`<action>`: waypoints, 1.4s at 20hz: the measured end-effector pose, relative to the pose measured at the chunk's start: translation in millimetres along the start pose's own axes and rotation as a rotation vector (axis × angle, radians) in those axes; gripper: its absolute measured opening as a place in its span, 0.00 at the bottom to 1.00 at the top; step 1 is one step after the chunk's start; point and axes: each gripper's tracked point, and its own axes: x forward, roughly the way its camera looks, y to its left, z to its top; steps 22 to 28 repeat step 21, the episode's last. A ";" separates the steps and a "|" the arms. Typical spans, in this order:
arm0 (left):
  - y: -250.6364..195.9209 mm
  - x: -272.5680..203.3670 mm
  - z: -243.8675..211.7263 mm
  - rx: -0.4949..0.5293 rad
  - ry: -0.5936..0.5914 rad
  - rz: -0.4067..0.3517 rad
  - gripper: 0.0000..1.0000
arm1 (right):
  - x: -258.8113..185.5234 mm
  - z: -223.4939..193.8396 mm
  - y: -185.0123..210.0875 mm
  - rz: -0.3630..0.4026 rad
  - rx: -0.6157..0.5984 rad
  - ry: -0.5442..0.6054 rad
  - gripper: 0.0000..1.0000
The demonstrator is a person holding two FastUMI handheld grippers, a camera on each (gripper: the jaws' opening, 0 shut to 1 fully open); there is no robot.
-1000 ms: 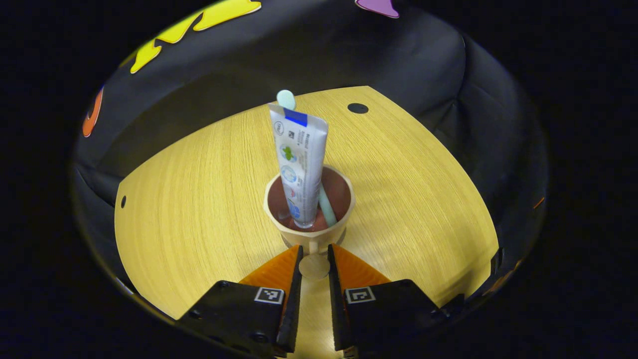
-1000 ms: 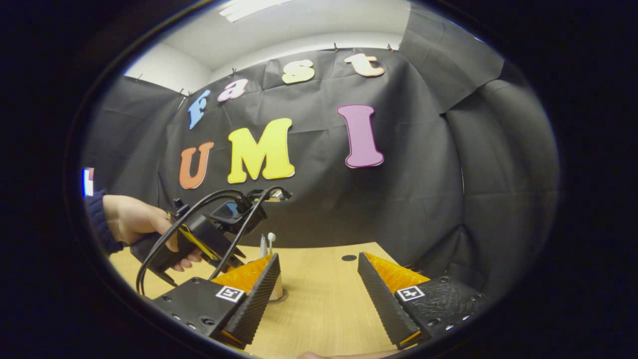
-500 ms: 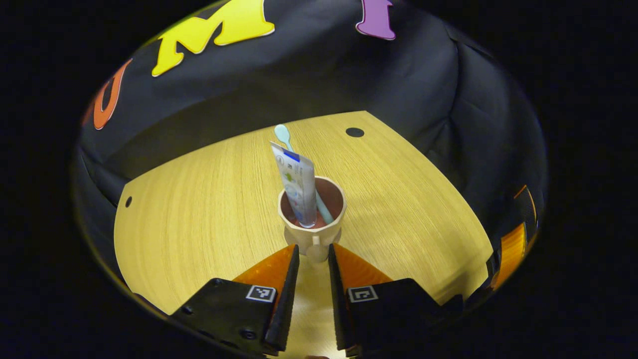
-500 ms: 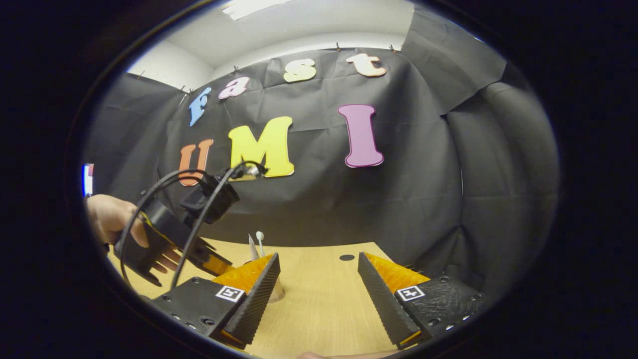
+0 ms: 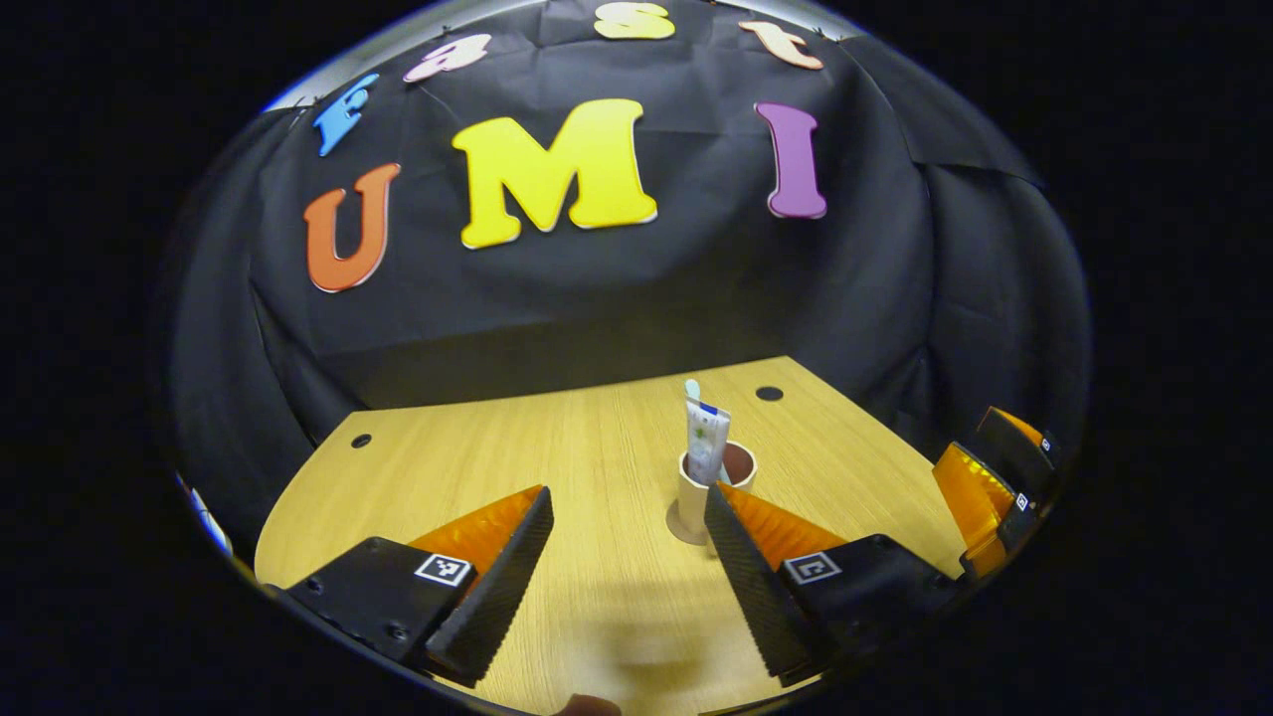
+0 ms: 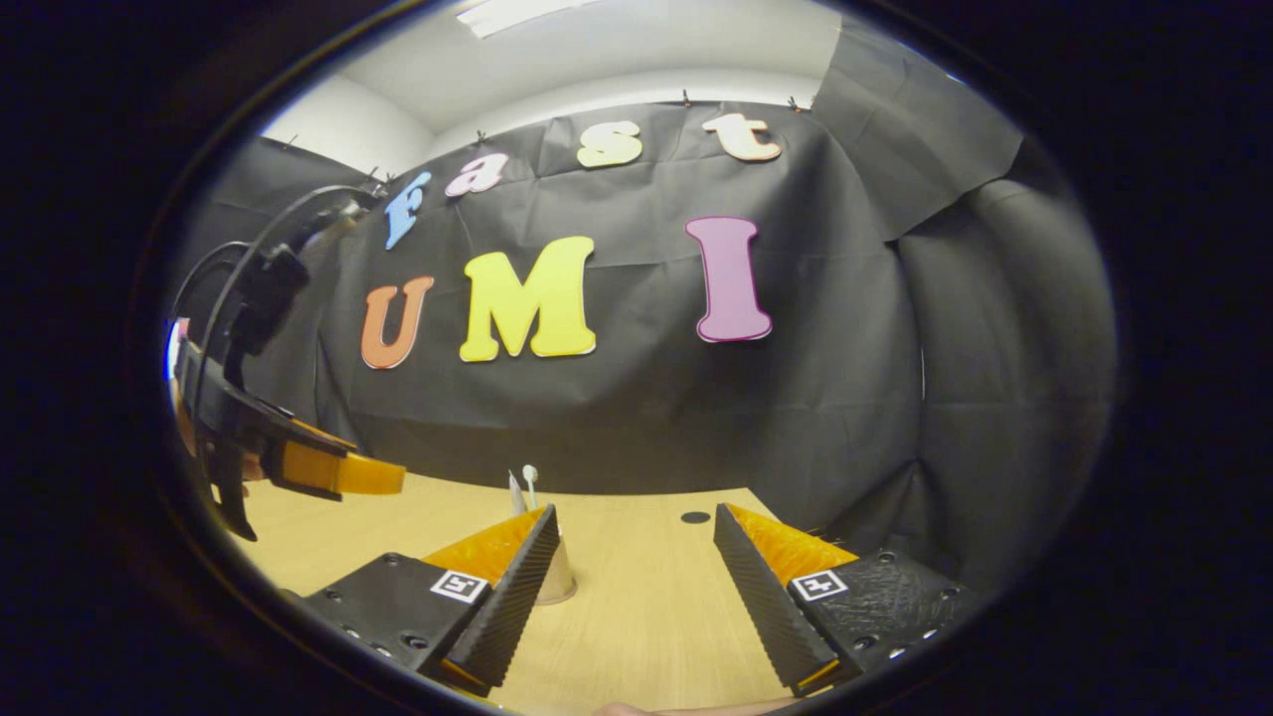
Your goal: Put the toothbrush and toothpaste on the desktop into the cup, then pick up the cup and place it on the coaster on the desktop.
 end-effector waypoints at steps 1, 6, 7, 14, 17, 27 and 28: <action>9.8 3.8 -16.6 -0.013 -0.039 0.014 1.00 | -4.0 2.9 4.4 -0.002 -0.001 0.000 0.95; 7.2 -0.4 14.5 -0.033 -0.214 0.071 1.00 | -17.3 6.3 33.2 -0.011 -0.005 0.023 0.95; 6.3 -3.0 17.5 -0.050 -0.239 0.064 1.00 | -22.2 5.7 39.6 -0.010 -0.013 0.036 0.94; 15.8 -24.5 26.3 -0.077 -0.348 0.067 1.00 | -59.9 35.9 66.5 -0.024 -0.082 -0.012 0.95; 26.6 -34.2 28.0 -0.055 -0.361 0.105 1.00 | -67.2 35.1 78.8 0.004 -0.089 -0.025 0.94; 28.0 -37.3 19.0 -0.080 -0.341 0.128 1.00 | -74.4 43.1 77.1 0.023 -0.080 -0.036 0.94; 28.0 -37.3 19.0 -0.080 -0.341 0.128 1.00 | -74.4 43.1 77.1 0.023 -0.080 -0.036 0.94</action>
